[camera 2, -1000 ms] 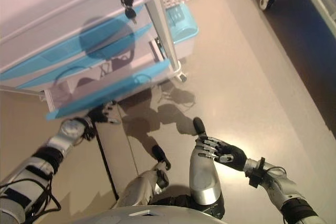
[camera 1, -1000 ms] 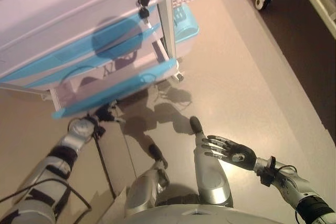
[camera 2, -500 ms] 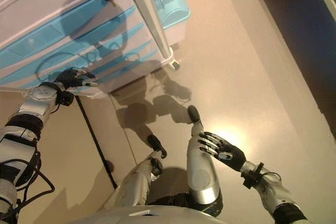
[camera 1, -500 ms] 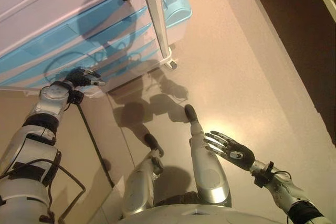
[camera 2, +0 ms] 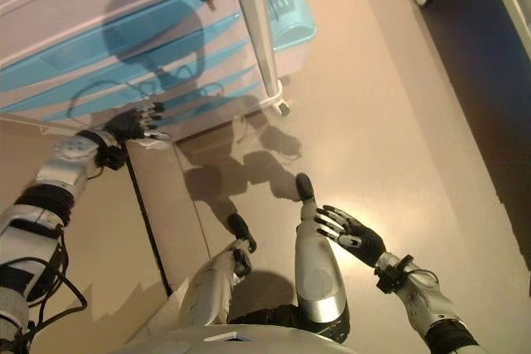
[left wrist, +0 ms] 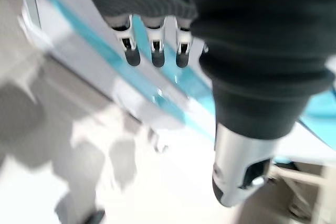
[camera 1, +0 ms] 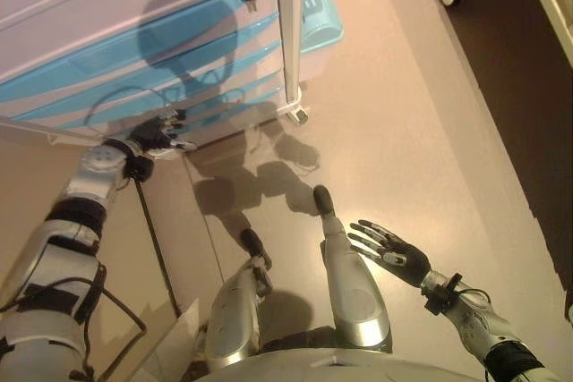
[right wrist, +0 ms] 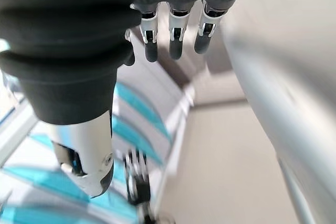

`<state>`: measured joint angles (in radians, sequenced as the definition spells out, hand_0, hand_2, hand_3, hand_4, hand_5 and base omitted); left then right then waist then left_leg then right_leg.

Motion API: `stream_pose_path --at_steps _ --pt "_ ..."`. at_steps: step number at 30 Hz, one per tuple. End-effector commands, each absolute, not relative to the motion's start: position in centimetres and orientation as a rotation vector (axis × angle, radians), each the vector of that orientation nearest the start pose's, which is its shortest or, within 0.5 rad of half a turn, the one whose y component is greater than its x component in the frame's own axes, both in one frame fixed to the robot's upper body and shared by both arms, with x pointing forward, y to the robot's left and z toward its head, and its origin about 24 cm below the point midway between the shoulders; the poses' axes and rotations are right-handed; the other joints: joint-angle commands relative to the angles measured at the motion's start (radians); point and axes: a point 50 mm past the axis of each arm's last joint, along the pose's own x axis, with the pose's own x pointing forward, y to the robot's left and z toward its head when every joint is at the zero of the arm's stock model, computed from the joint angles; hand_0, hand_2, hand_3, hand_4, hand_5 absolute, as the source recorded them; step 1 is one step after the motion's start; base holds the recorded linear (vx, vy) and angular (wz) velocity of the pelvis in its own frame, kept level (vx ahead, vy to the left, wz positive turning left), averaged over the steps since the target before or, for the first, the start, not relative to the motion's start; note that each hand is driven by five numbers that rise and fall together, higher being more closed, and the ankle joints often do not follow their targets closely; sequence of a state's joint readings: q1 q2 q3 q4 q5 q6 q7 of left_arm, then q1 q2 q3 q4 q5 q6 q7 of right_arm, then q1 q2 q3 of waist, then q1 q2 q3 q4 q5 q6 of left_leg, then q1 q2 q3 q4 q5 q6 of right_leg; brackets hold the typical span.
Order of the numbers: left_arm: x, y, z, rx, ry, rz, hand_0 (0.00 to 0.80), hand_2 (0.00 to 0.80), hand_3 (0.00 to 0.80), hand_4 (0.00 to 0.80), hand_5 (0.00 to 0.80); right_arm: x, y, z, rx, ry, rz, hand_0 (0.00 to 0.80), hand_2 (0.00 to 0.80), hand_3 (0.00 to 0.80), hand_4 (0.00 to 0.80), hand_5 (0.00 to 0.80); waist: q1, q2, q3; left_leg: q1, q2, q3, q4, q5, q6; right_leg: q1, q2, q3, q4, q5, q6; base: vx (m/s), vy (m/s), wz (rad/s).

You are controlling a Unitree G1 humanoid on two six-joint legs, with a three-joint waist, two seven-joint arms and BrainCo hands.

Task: Open the drawer and pick up the medicine

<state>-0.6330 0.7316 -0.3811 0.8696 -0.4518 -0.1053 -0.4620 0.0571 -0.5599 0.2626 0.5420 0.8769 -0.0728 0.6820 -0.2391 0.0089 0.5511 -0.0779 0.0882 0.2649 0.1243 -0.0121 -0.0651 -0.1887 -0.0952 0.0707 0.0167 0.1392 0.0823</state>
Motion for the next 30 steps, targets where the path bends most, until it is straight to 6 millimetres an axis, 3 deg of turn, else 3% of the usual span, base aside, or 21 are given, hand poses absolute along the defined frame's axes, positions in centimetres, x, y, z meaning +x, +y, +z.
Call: stream_pose_path --at_steps 1,7,13,21,30 --pt "31.7 28.2 4.9 0.278 0.337 -0.386 0.0 0.0 0.0 0.0 0.0 19.0 -23.8 -6.2 0.368 0.538 0.359 0.0 0.0 0.0 0.0 0.0 0.048 -0.062 -0.056 -0.044 -0.053 -0.043 0.146 -0.108 0.028 0.021 -0.024 -0.006 0.028 -0.046 0.059 0.092 -0.166 0.12" --pt "26.3 23.4 -3.4 0.085 0.522 -0.532 0.0 0.0 0.0 0.0 0.0 18.5 -22.0 -8.2 0.332 0.673 0.343 0.0 0.0 0.0 0.0 0.0 0.113 -0.048 -0.147 0.032 -0.056 -0.099 0.026 -0.057 0.017 0.096 0.004 -0.059 -0.001 -0.063 0.046 0.094 -0.179 0.27" --pt "20.6 21.3 -8.6 -0.112 0.689 -0.535 0.0 0.0 0.0 0.0 0.0 17.7 -20.3 -9.8 0.329 0.792 0.365 0.0 0.0 0.0 0.0 0.0 0.165 -0.036 -0.249 0.08 -0.044 -0.153 -0.056 -0.016 0.003 0.149 0.027 -0.113 -0.012 -0.085 0.027 0.088 -0.124 0.27" --pt "15.8 19.6 -11.5 -0.437 0.757 -0.451 0.0 0.0 0.0 0.0 0.0 15.9 -19.1 -11.9 0.392 0.902 0.358 0.0 0.0 0.0 0.0 0.0 0.225 -0.005 -0.35 0.124 -0.037 -0.214 -0.14 0.023 -0.013 0.22 0.034 -0.184 -0.03 -0.117 0.013 0.067 -0.006 0.24" --pt "13.2 17.3 -13.5 -0.58 0.873 -0.458 0.0 0.0 0.0 0.0 0.0 13.8 -18.4 -14.1 0.451 1.017 0.31 0.0 0.0 0.0 0.0 0.0 0.268 0.013 -0.413 0.144 -0.057 -0.248 -0.188 0.03 -0.011 0.265 0.022 -0.246 -0.046 -0.136 0.012 0.001 0.044 0.21"
